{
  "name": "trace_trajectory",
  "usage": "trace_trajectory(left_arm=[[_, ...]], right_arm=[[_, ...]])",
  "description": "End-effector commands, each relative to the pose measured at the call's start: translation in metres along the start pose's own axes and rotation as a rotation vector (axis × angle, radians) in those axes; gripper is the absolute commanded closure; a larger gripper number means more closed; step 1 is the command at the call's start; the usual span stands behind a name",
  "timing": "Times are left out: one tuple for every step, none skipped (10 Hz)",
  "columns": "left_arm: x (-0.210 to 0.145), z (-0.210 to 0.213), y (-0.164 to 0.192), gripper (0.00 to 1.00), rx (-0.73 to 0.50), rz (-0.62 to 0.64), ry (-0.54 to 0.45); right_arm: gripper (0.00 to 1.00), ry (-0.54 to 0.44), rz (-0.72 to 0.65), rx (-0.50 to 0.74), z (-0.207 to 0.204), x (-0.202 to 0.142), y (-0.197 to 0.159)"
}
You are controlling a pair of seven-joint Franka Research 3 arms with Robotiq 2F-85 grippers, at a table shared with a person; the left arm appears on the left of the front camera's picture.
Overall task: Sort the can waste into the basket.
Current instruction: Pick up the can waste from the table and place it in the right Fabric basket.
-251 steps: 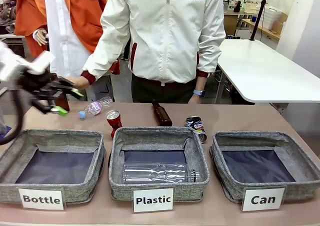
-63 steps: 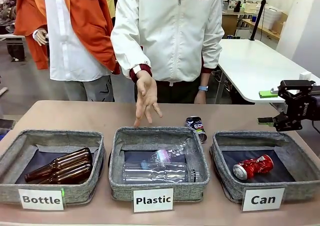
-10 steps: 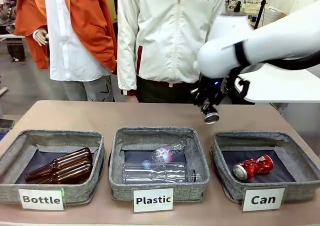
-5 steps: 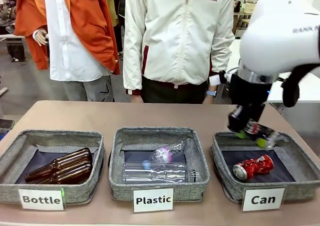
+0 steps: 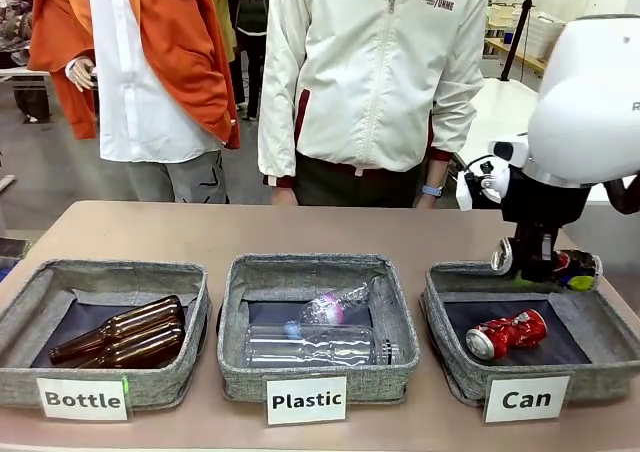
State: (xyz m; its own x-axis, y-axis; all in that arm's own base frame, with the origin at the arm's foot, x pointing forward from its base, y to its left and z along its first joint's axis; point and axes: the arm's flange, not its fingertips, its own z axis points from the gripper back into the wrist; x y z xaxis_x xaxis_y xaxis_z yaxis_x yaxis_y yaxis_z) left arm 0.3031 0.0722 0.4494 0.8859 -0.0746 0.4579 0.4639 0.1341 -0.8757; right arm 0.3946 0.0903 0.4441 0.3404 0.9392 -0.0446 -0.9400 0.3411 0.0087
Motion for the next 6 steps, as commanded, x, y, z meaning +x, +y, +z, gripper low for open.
trace_trajectory(left_arm=[[0.0011, 0.0005, -0.0047, 0.0, -0.017, 0.009, -0.009], [0.0011, 0.0005, -0.0047, 0.0, -0.017, 0.009, -0.009], [0.0011, 0.0005, -0.0047, 0.0, -0.017, 0.009, -0.009], [0.0011, 0.0005, -0.0047, 0.0, -0.017, 0.009, -0.009], [0.0011, 0.0005, -0.0047, 0.0, -0.017, 0.009, -0.009], [0.0011, 0.0005, -0.0047, 0.0, -0.017, 0.009, -0.009]], right_arm=[[1.0, -0.058, 0.001, 0.024, -0.0041, -0.002, 0.0032], [1.0, -0.09, -0.007, 0.04, -0.0036, -0.0013, -0.0006], [0.41, -0.108, -0.005, 0.048, -0.004, 0.0012, -0.0029], [0.35, -0.106, -0.006, 0.046, -0.0049, 0.0031, -0.0046], [0.0, -0.101, -0.002, 0.047, -0.0051, 0.0037, -0.0047], [0.0, -0.093, -0.001, 0.037, -0.0055, 0.0037, -0.0035]])
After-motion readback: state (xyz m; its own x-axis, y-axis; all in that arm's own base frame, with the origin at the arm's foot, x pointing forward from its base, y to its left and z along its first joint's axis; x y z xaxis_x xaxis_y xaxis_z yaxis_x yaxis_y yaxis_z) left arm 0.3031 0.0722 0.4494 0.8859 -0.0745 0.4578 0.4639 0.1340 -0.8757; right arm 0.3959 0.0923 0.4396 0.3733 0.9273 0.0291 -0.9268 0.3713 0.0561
